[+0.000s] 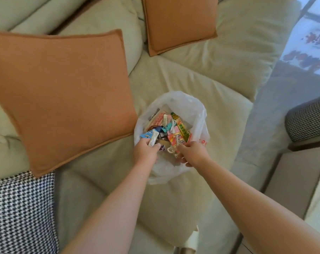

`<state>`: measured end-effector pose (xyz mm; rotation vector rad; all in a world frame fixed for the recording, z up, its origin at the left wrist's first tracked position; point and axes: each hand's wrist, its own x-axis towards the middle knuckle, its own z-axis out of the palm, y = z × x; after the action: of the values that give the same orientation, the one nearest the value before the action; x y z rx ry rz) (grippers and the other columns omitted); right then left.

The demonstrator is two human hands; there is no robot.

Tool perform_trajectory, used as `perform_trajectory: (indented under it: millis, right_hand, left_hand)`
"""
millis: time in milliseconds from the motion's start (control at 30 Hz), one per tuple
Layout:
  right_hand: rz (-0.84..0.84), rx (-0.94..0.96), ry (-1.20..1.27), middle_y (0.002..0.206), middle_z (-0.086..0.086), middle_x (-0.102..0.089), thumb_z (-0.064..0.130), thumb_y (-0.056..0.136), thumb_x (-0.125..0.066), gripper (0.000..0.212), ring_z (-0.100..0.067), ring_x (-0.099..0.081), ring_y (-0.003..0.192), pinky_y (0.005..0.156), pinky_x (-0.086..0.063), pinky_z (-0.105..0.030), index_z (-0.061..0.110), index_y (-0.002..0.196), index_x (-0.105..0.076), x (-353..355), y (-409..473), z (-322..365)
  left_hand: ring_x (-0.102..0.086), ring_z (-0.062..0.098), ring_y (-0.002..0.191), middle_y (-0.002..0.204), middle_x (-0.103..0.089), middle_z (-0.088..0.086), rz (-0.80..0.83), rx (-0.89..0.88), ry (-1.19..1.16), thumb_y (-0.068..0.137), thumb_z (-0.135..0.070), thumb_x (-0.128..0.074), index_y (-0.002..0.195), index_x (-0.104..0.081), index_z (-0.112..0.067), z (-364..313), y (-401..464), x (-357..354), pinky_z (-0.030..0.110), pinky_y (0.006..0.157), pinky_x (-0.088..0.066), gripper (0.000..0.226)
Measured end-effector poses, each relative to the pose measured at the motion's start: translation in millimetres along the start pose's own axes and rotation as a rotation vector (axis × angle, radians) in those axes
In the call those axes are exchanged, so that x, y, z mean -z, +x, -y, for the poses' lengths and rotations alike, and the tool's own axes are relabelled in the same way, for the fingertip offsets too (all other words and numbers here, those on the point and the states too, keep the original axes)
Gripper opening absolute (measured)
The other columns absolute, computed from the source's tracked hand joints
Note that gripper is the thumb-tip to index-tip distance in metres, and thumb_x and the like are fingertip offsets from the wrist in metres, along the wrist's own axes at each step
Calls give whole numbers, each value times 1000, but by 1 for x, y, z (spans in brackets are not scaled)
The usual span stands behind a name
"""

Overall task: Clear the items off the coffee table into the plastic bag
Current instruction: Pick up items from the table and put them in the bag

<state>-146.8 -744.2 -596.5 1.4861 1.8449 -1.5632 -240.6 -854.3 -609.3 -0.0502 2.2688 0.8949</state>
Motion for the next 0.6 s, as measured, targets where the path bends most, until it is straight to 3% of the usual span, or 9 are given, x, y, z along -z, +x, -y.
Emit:
perform_trajectory:
  millis: [100,200,267,367,433,600]
  right_hand:
    - [-6,-24,13,78,-9,-62,20,93,-49,29,-23,-61,75,80,-56,-38,1,111,-60,3,21,11]
    - [9,8,-46,90,-10,-66,16,95,-43,35,-27,-67,84,82,-58,-39,9,128,-52,4,31,19]
    - [19,75,-130,91,-9,-65,17,93,-45,35,-26,-66,84,81,-57,-38,12,126,-54,4,32,20]
    - [40,128,-216,98,-9,-68,20,92,-47,27,-25,-64,88,83,-55,-38,11,113,-62,3,31,13]
    - [39,129,-281,107,-8,-66,19,92,-45,29,-26,-63,96,82,-54,-34,13,116,-60,6,25,6]
    - [26,84,-401,122,-12,-61,19,94,-46,33,-30,-57,111,90,-47,-34,10,124,-55,20,2,-19]
  left_hand:
    - [-67,34,91,101,-67,9,-15,-10,-21,83,-18,-68,118,-58,-16,-5,19,-8,47,82,-56,37]
    - [-69,30,92,112,-66,9,-14,-6,-36,84,-13,-66,127,-54,-16,-9,35,-15,46,84,-57,44]
    - [-69,26,90,113,-66,8,-17,-13,-17,87,-13,-63,130,-52,-16,-14,38,-17,43,84,-57,44]
    - [-64,24,103,118,-64,4,-16,-68,190,90,-24,-61,131,-52,-18,-19,36,-17,35,91,-51,43]
    - [-59,23,111,123,-61,3,16,-89,302,90,-26,-59,131,-53,-19,-19,31,-17,33,92,-47,41]
    - [-58,20,110,118,-63,-1,181,-177,597,90,-31,-56,118,-59,-23,-16,8,-20,34,90,-49,29]
